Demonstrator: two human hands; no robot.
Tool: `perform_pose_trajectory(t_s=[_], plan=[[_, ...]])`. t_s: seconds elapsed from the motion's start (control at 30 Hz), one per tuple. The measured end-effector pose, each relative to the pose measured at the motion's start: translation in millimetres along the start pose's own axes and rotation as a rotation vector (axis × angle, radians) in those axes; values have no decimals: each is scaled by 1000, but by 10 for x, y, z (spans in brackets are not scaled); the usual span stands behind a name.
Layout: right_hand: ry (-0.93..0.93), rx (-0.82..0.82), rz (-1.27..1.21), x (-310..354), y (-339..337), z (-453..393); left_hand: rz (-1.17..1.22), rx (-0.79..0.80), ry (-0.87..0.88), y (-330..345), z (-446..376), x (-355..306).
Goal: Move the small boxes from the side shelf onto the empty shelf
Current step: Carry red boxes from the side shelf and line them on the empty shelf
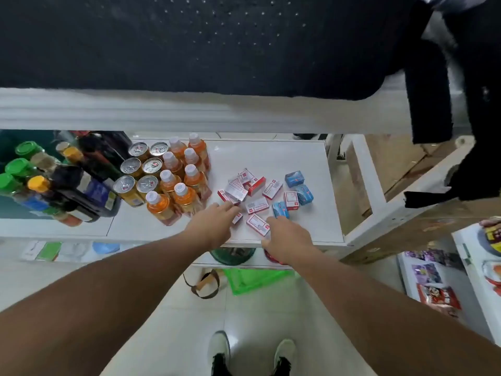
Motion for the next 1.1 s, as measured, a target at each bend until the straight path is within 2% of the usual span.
perform_pose_trajectory(t_s=[0.23, 0.43, 0.57, 0.77, 0.93, 1.1], plan=[[55, -69, 54, 67, 256, -308, -164, -3, 90, 245, -390, 134], [69, -129, 84, 20, 437, -423, -214, -86, 93, 353, -426, 161], [39, -176, 88, 33, 450, -490, -204, -131, 75, 374, -395, 199], [25, -169, -22, 44, 310, -305, -53, -65, -16, 360, -197, 244], [-11, -137, 9, -117, 96, 36, 43, -53, -46, 110, 39, 71], [-39, -205, 16, -233, -267, 301, 67, -80, -69, -303, 247, -214]])
Point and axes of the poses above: each hand's wrist, its own z-axis away from the middle knuckle, its own y-axis out of the palm, x = y × z, the point moved 1 cm from there along -z, towards the middle knuckle, and after that the axes turned 4 degrees about -y, right-handed, at the moved point
